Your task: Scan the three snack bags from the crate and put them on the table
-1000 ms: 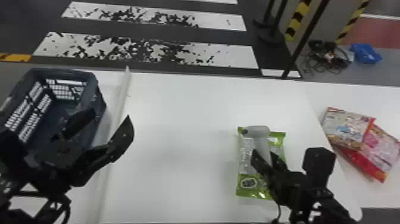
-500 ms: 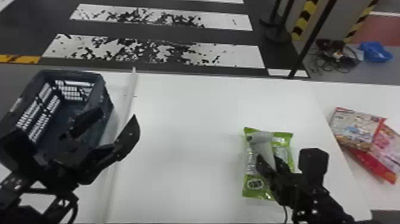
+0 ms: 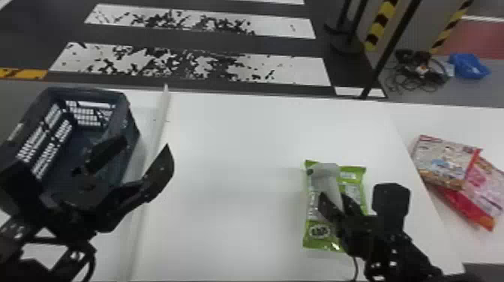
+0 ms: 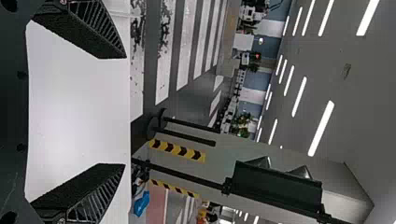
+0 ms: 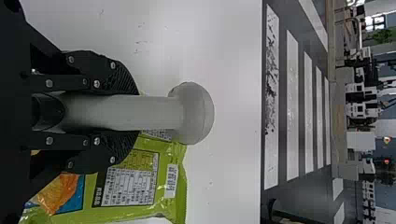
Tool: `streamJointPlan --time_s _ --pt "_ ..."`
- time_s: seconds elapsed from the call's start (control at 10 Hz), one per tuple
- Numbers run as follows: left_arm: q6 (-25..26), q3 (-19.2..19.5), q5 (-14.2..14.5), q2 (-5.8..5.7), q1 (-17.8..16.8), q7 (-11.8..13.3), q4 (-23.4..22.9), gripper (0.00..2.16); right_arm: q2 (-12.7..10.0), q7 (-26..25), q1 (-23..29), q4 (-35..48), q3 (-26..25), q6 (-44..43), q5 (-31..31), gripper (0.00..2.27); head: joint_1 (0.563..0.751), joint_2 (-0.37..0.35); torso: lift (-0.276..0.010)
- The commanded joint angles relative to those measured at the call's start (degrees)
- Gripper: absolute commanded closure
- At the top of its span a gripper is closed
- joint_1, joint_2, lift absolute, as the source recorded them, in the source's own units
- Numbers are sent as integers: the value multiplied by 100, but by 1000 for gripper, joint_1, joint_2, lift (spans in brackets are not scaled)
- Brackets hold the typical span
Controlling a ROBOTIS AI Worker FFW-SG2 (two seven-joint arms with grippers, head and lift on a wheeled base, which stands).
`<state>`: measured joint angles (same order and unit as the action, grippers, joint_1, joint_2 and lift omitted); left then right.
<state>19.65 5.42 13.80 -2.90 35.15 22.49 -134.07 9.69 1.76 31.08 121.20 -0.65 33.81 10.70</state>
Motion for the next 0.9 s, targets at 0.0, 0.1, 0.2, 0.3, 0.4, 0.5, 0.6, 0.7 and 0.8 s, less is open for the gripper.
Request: streamJointPlan --time_s 0.0,0.1,0.2,0.3,0.4,0.5,0.6,0.7,0.8 --pt "0 -6 0 0 0 1 -32 33 33 26 293 607 -296 8 327 2165 695 -86 -94" --pt "0 -32 0 9 0 1 -32 33 41 96 443 932 -612 25 573 2165 695 -92 -94" --pt "0 -50 -9 9 9 1 -40 33 41 140 487 1020 -946 61 775 2165 695 -98 -94" --pt "0 -50 -9 9 36 1 -75 33 41 175 443 949 -1218 78 855 2165 695 -121 -94" --pt "0 -58 -18 17 53 9 -111 33 103 184 267 589 -1508 78 969 2165 695 -153 -94" --pt "0 -58 -18 17 97 9 -146 33 138 246 91 176 -1684 8 978 2165 695 -197 -94" --pt "0 -58 -35 17 141 9 -163 33 243 272 -58 -281 -1807 -115 986 2165 695 -238 -94" --pt "0 -67 -62 26 159 9 -172 33 314 325 -190 -659 -1895 -150 1004 2165 695 -278 -94" --pt "0 -102 -70 35 167 1 -181 33 402 351 -322 -1037 -1913 -309 978 2165 695 -315 -94"
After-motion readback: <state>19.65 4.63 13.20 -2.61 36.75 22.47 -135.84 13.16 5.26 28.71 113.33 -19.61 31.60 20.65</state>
